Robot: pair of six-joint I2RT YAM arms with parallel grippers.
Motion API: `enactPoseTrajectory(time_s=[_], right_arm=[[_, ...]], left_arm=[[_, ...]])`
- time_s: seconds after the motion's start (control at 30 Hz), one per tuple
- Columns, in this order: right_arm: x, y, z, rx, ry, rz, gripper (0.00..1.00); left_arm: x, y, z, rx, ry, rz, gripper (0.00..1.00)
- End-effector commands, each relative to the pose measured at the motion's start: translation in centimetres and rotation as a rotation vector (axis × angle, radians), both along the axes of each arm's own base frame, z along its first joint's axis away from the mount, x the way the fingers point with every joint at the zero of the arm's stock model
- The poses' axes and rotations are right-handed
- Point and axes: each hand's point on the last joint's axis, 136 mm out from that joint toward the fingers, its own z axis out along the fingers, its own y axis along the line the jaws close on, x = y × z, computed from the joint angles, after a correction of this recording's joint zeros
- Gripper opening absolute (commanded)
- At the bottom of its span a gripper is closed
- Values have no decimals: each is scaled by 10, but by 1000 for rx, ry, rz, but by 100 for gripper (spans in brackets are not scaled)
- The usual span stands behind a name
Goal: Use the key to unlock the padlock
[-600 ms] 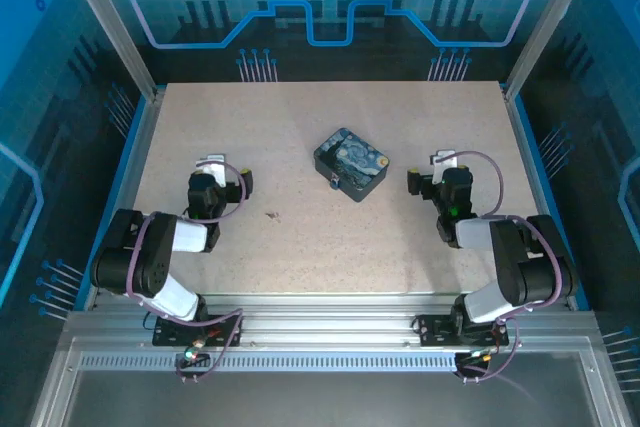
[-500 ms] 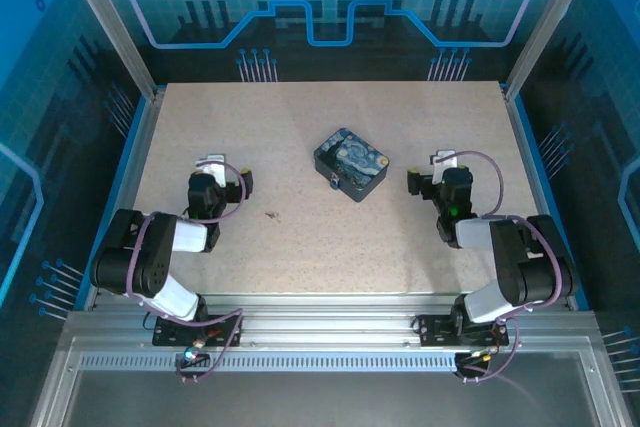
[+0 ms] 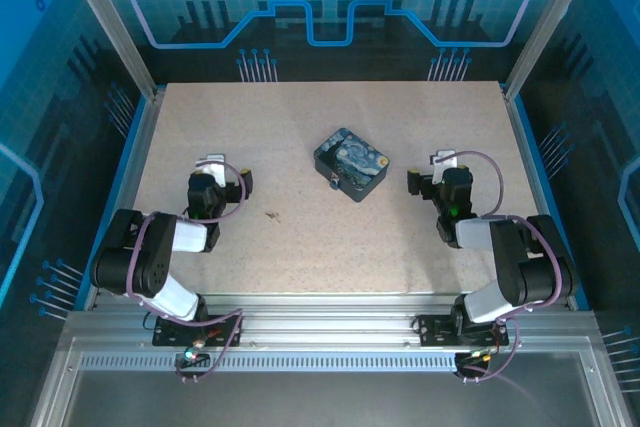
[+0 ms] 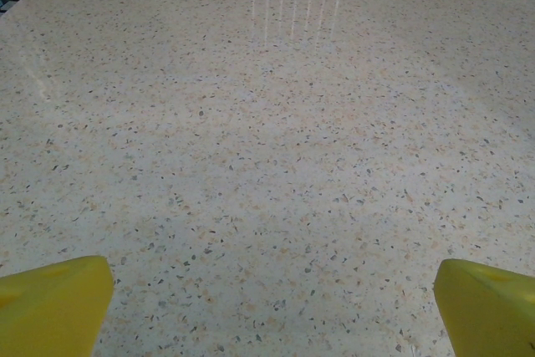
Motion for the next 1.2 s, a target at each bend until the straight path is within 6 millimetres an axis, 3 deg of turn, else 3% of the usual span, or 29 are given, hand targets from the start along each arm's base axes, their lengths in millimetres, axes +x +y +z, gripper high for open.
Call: enactPoseTrajectory(time_s=[0.0,0.33,0.57,0.7,0.87,0.93,1.07,1.17], right_arm=[[2,-7,6,4,-27,-27,100],[2,-8,10,6,-19,-39,100],[2,-13,37,10,37,-63,100],[-4,-11,58,81,26,-71,100],[-20,-8,99,333,29,-125,100],[-29,-13,103,475,107,-213,100],[-34,10,109,604,224,-123,100],[-42,30,111,676,275,-37,100]], left_arm=[[6,0,12,0,-31,-15,99],[6,1,15,-11,-32,-21,99],[11,5,44,-2,46,10,99],[16,5,74,-63,43,35,99],[19,-11,112,-375,24,35,99],[23,-28,126,-441,29,-61,99],[35,-63,140,-564,79,-224,99],[46,-82,139,-593,140,-271,99]])
